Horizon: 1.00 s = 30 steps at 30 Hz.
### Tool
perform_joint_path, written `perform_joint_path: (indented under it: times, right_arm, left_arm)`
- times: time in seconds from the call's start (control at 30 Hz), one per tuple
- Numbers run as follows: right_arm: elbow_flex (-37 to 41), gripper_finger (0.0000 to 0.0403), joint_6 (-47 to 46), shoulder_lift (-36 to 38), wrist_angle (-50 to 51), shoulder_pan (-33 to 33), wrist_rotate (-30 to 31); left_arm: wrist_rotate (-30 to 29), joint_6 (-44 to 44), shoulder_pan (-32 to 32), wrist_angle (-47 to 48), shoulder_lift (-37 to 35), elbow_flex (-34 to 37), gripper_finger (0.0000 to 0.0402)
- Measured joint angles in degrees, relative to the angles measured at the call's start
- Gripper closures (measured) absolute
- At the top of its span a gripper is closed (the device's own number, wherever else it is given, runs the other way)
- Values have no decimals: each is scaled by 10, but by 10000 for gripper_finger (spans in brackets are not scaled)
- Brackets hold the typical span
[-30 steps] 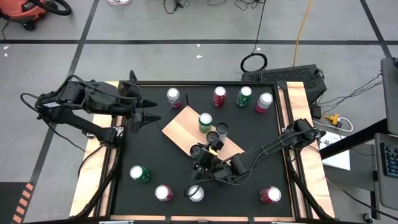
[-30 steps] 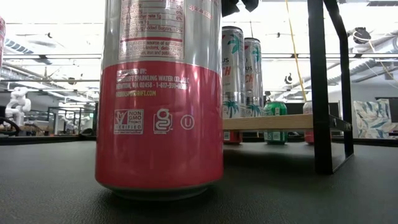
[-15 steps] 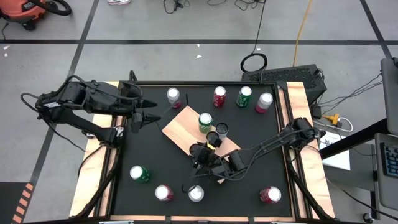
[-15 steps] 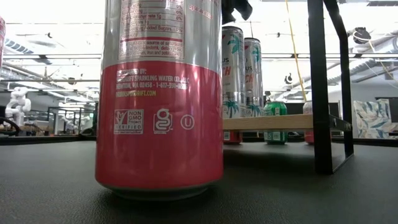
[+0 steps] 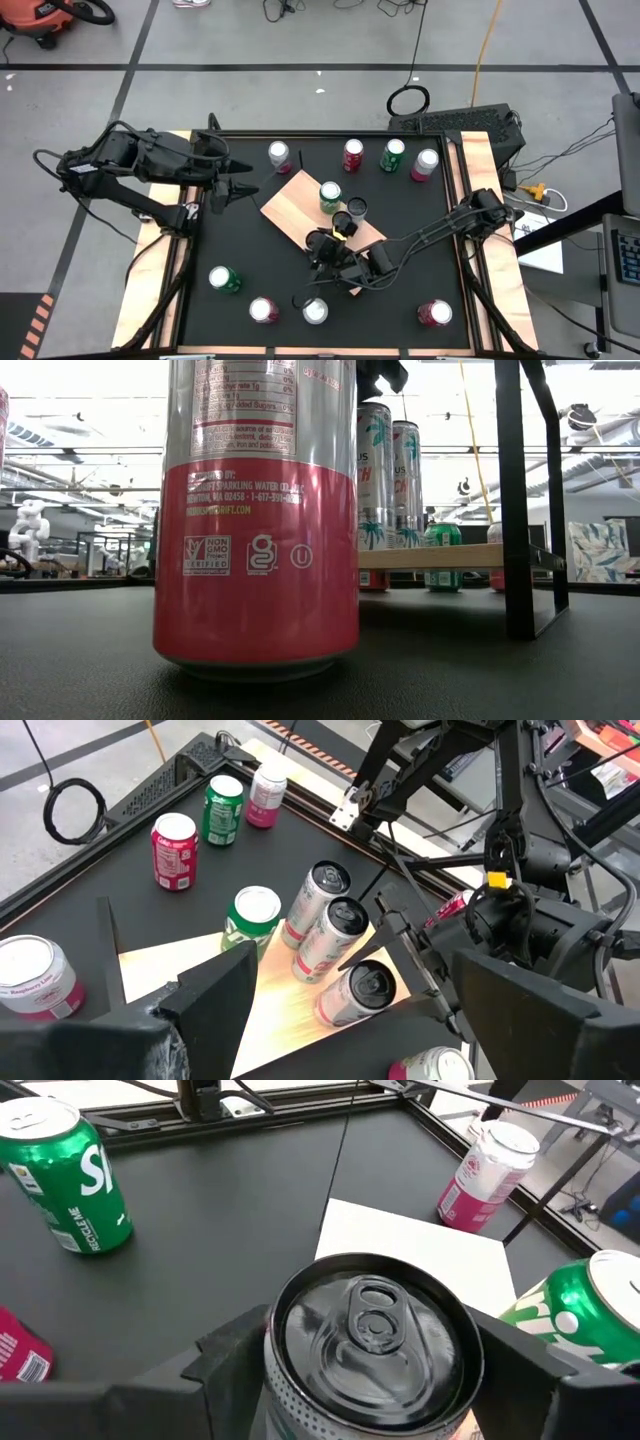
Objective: Place canned beverage on shelf
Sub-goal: Put the white soda can aligned with the other white soda can
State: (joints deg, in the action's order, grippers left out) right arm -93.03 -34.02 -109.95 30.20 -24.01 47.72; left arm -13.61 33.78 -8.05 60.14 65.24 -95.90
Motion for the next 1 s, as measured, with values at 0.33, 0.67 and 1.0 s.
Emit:
perform_joint_path:
  times: [0.33, 0.67, 1.0]
  right_arm:
    - [0, 120, -3, 0, 4, 0, 0]
    - [0, 120, -13, 0, 5, 1, 0]
    - [-1, 115, -49, 1, 6, 12, -16]
  left_arm:
    - [1, 0, 0, 0, 0, 0, 69]
    - [1, 0, 0, 0, 0, 0, 69]
    - [1, 4, 0, 0, 0, 0, 69]
